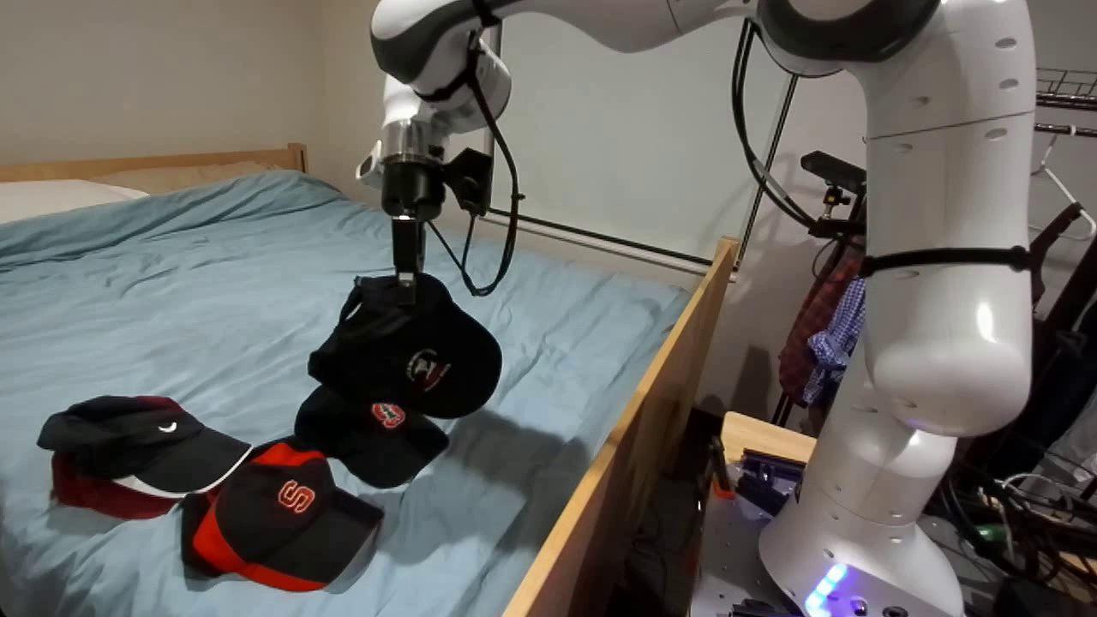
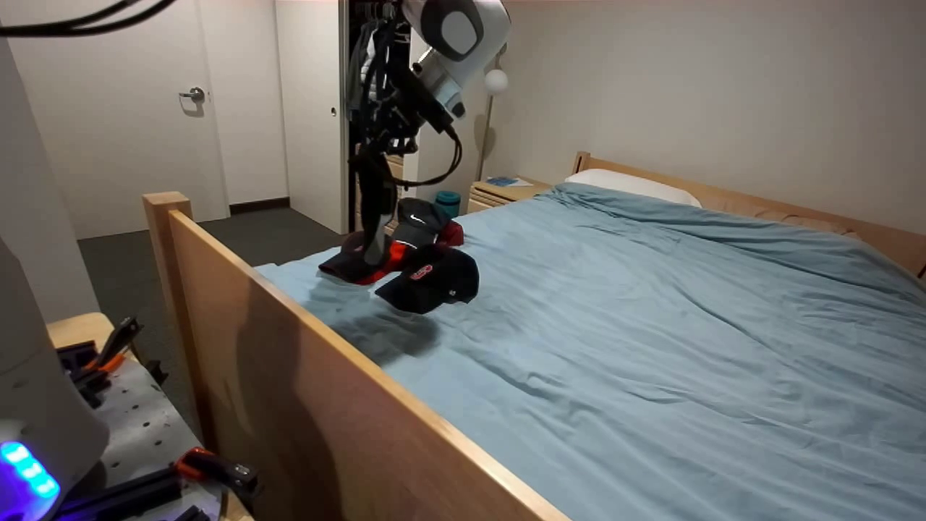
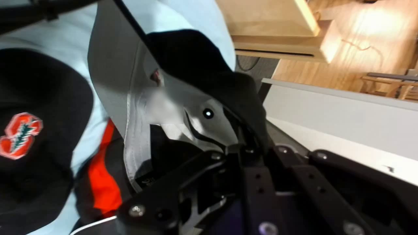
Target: Move the caps on the right to the left
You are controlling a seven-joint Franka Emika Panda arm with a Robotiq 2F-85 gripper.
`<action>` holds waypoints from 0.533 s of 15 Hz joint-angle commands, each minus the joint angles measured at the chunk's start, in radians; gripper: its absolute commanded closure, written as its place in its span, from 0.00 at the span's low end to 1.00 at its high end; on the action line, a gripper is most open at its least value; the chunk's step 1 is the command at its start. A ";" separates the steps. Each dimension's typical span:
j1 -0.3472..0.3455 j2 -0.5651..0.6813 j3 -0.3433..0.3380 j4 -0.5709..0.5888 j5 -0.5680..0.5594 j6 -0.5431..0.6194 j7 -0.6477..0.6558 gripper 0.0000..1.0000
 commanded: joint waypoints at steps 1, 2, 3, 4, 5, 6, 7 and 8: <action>0.031 0.103 -0.018 0.054 0.110 -0.107 0.026 0.99; 0.037 0.134 -0.025 0.063 0.139 -0.114 0.050 0.99; 0.044 0.173 -0.031 0.070 0.165 -0.099 0.075 0.99; 0.049 0.203 -0.040 0.068 0.188 -0.050 0.086 0.99; 0.053 0.231 -0.048 0.068 0.200 0.005 0.071 0.99; 0.059 0.251 -0.058 0.064 0.201 0.089 0.040 0.99; 0.061 0.276 -0.066 0.068 0.190 0.167 0.016 0.99; 0.061 0.295 -0.071 0.069 0.181 0.254 0.008 0.99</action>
